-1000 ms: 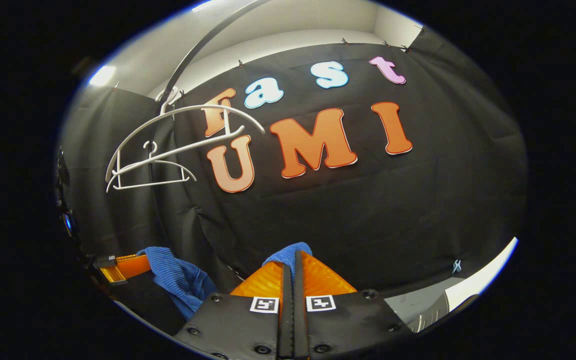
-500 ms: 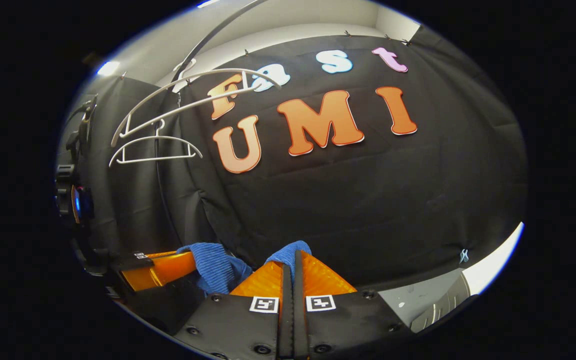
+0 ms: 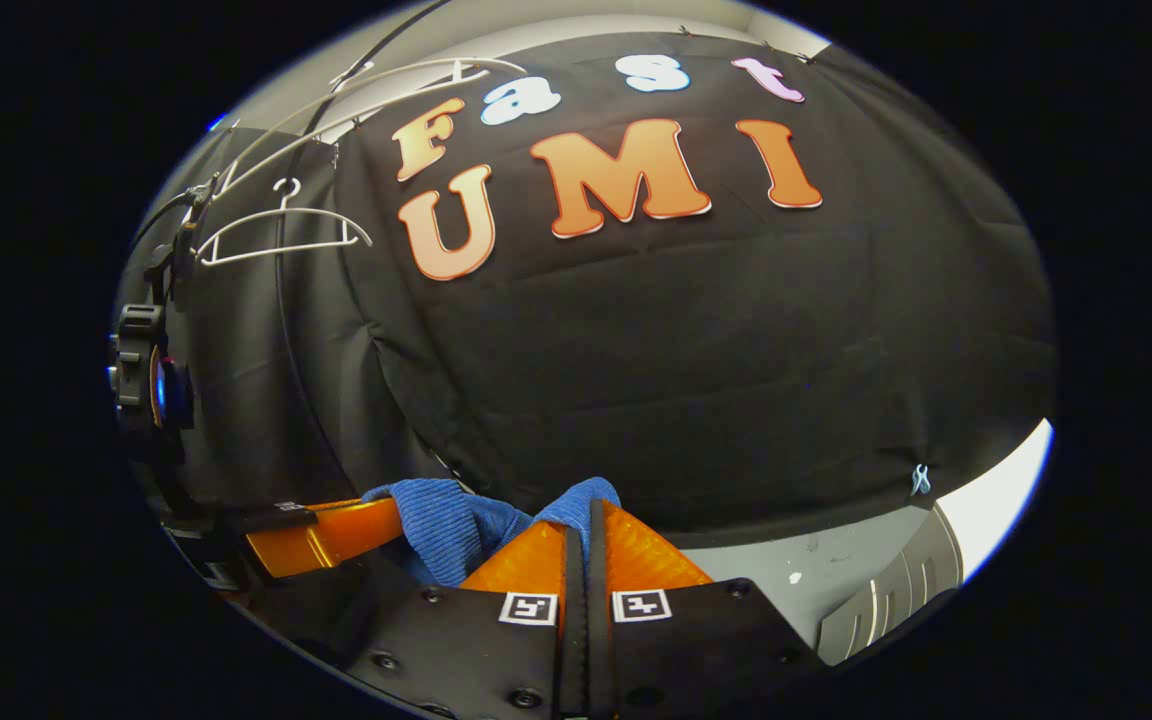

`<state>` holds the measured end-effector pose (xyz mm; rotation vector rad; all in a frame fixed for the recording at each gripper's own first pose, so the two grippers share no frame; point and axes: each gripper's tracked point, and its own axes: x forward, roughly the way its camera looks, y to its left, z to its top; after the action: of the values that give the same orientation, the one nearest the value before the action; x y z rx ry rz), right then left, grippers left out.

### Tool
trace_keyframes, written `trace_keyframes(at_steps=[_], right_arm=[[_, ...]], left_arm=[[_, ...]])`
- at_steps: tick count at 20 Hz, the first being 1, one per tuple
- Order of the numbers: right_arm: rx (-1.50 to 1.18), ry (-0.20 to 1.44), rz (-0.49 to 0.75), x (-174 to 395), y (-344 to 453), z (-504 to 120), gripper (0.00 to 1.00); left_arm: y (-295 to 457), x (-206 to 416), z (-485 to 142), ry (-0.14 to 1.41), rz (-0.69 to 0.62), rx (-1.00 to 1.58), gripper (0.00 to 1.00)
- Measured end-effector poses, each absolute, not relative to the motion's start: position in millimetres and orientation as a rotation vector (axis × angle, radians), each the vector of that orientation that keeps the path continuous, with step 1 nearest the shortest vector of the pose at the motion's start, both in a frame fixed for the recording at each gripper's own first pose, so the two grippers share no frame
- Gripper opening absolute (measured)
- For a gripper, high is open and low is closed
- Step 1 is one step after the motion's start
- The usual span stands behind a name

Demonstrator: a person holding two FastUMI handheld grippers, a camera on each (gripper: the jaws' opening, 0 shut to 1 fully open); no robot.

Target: Grasp the clothes on the hanger with both hands and then place them into the laundry hamper below.

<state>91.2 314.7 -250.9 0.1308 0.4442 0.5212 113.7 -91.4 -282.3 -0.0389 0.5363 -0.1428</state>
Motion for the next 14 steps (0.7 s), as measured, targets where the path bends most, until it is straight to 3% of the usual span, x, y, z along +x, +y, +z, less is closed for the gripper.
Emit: trace_keyframes(at_steps=[14], right_arm=[[0.085, 0.744, 0.447, 63.4, 296.4, -434.9, 0.07]], left_arm=[[-79.9, 77.6, -448.7, 0.835, -0.088, -0.078, 0.00]])
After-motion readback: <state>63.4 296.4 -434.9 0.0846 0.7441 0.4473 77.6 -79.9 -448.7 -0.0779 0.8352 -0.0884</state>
